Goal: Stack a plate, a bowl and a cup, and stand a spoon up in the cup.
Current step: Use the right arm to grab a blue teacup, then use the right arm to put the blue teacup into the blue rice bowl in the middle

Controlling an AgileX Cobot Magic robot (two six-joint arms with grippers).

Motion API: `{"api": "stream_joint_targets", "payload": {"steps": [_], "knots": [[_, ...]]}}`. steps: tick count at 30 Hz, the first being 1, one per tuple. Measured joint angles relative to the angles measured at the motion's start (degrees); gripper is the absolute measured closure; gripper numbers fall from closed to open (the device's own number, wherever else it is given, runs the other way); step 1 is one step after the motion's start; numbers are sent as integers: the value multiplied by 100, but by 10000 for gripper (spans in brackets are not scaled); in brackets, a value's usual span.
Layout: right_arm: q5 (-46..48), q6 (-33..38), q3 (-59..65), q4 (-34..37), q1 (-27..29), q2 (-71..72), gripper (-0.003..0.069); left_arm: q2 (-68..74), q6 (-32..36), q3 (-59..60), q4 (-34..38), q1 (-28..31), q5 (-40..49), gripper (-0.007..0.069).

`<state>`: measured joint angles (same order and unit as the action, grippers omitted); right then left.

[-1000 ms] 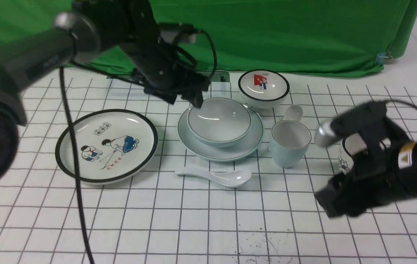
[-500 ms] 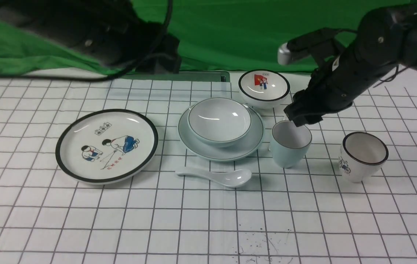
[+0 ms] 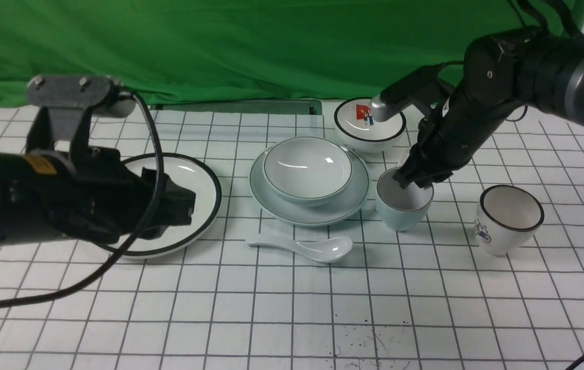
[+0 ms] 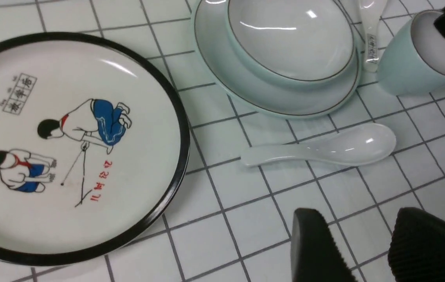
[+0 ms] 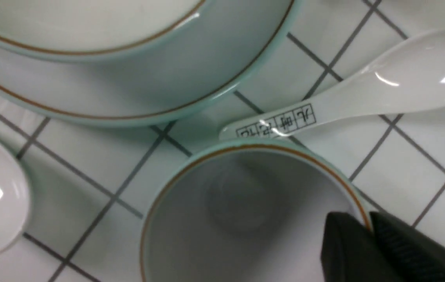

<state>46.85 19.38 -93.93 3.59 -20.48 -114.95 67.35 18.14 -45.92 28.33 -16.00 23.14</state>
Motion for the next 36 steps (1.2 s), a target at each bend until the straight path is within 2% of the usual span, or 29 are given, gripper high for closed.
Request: {"api": "stream_joint_targets", "payload": {"steps": [4, 10, 18, 25, 27, 29, 30, 32, 36], "knots": [[523, -13, -857, 251, -122, -8, 587, 0, 0, 102, 189, 0, -359, 381], [61, -178, -1801, 576, -607, -109, 587, 0, 0, 107, 429, 0, -473, 381], [-36, -449, -2035, 531, -687, -1101, 587, 0, 0, 113, 577, 0, -376, 381], [-118, -598, -2039, 533, -687, -1212, 575, 0, 21, 113, 577, 0, -319, 381], [-118, -731, -2039, 533, -687, -1212, 540, 0, 24, 113, 577, 0, -319, 381], [-147, -791, -2046, 533, -687, -1212, 435, 0, 24, 113, 572, 0, -319, 381], [-149, -796, -2046, 533, -687, -1212, 426, 0, 24, 113, 572, 0, -319, 381], [-149, -802, -2046, 533, -687, -1212, 320, 0, 27, 113, 572, 0, -319, 381], [29, -801, -2169, 533, -687, -1212, 279, 0, 27, 113, 572, 0, -319, 381]]}}
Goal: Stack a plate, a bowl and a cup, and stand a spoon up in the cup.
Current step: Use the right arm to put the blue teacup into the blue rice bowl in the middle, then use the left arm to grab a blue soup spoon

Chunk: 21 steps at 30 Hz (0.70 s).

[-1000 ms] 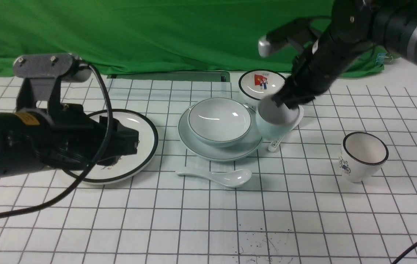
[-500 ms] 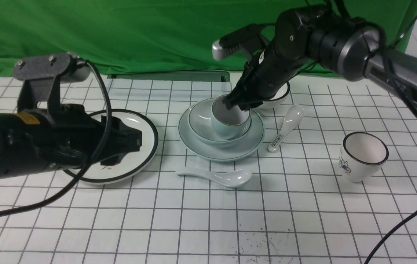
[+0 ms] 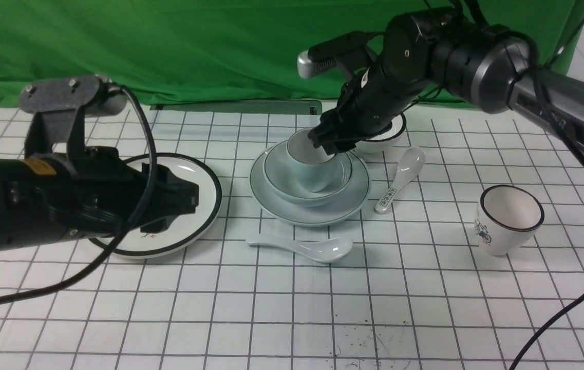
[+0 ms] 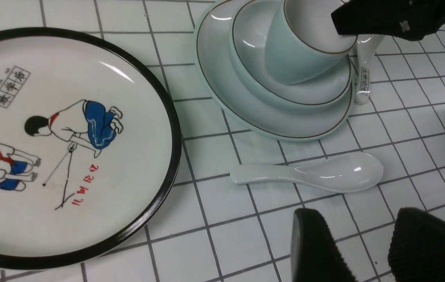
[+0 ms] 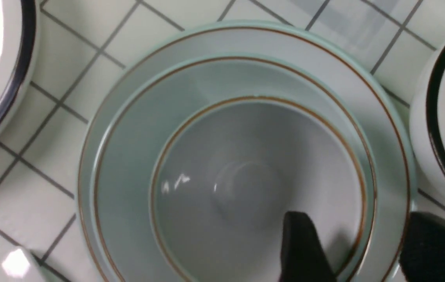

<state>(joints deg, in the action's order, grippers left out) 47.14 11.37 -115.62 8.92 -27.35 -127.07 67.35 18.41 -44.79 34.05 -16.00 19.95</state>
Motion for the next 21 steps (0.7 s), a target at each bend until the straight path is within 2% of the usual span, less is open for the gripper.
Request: {"api": "stream_joint_targets", "payload": {"steps": [7, 10, 11, 14, 18, 21], "knots": [[1049, 51, -626, -6, 0, 497, 307, 57, 12, 0, 17, 0, -10, 381], [1453, 50, -684, -10, 0, 697, 352, 129, 12, 0, 17, 0, 25, 381], [1828, 50, -681, -24, 0, 756, 403, 190, 12, 0, 17, 0, 51, 381], [2101, 50, -388, -24, -15, 764, 461, 280, 12, 0, 17, 0, 116, 381], [2033, 57, 322, -25, -81, 764, 484, 357, 12, 1, 17, 0, 226, 381], [1306, 63, 1136, -25, -130, 764, 520, 418, 12, 1, 20, 0, 233, 381]]}}
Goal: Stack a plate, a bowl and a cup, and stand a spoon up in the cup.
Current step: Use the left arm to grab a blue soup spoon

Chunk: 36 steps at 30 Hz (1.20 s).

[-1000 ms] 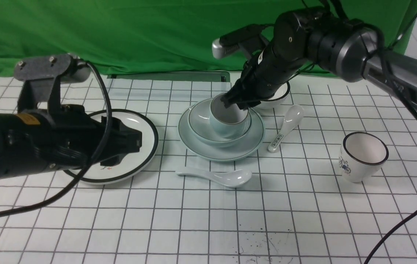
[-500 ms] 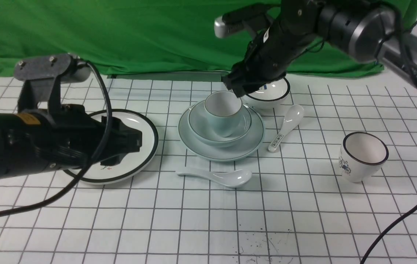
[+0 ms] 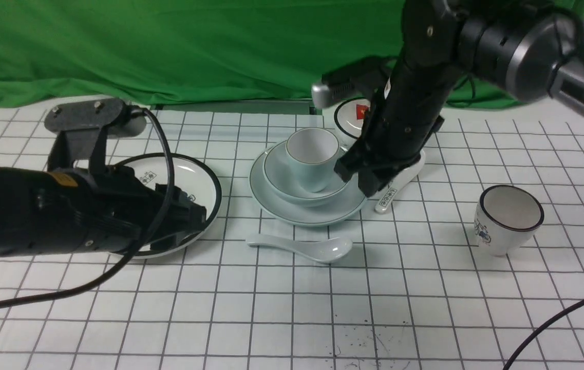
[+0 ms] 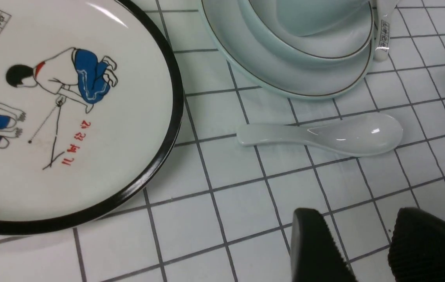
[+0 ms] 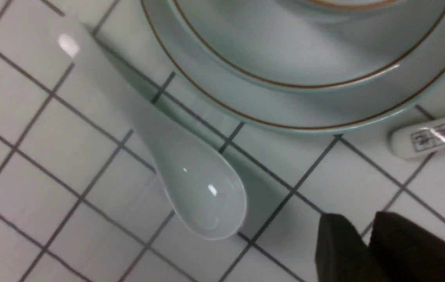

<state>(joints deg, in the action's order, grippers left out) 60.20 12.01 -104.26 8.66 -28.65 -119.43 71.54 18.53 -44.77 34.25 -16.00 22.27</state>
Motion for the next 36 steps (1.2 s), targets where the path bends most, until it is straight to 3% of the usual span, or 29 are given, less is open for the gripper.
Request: {"api": "stream_joint_targets", "payload": {"steps": [4, 9, 17, 25, 30, 36], "knots": [[-1092, 29, 855, 6, -46, -16, 626, 74, 0, 0, 0, 0, -24, 381], [-1788, 29, 1345, 6, -99, -54, 645, 144, 0, 0, 0, 0, -24, 381], [-1877, 119, 1460, 24, -722, -92, 645, 186, -80, 0, 7, 0, -36, 381], [-1283, 244, 1460, 47, -1435, -52, 645, 444, -186, 0, 29, 0, 72, 377], [-996, 251, 1467, -90, -1408, 272, 645, 913, -186, 0, 186, 0, 345, 328], [-692, 49, 1467, -460, -946, 1475, 644, 1664, -237, -61, 292, -25, 659, 162]]}}
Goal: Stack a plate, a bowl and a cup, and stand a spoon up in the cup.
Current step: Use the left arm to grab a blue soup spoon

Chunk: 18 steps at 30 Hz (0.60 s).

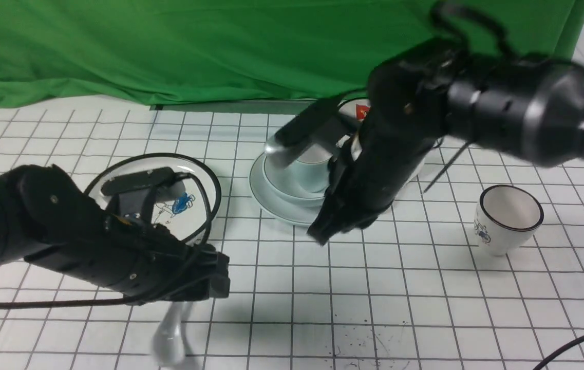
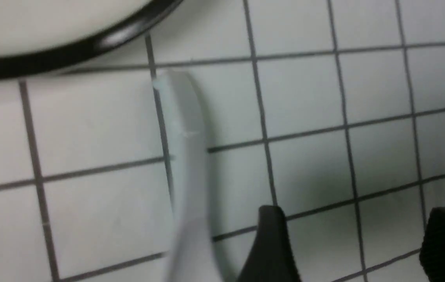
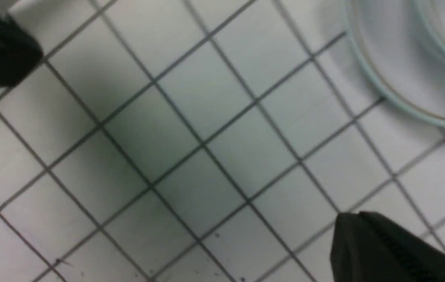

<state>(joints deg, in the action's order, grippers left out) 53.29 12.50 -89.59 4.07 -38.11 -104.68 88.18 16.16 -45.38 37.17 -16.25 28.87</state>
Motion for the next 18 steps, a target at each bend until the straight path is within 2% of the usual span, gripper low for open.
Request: {"api": "stream_joint_targets", "payload": {"steps": [4, 5, 6, 8, 10, 14, 18], "knots": [[162, -61, 0, -42, 295, 589, 641, 359, -531, -209, -559, -207, 71, 109], [176, -66, 8, -42, 371, 810, 641, 507, -916, -361, -953, -343, 102, 104], [176, -66, 16, -42, 389, 836, 641, 525, -967, -404, -1073, -360, 118, 104], [110, -66, 171, -50, 458, 1156, 638, 683, -1523, -732, -1795, -583, 366, 99], [71, -66, 260, -50, 463, 1241, 636, 689, -1662, -878, -2023, -647, 538, 99], [-209, -66, 792, -50, 465, 1408, 630, 613, -1968, -1415, -2907, -770, 1475, 99], [-400, -66, 1267, -39, 465, 1408, 629, 571, -2072, -1449, -3621, -725, 1874, 99]]}}
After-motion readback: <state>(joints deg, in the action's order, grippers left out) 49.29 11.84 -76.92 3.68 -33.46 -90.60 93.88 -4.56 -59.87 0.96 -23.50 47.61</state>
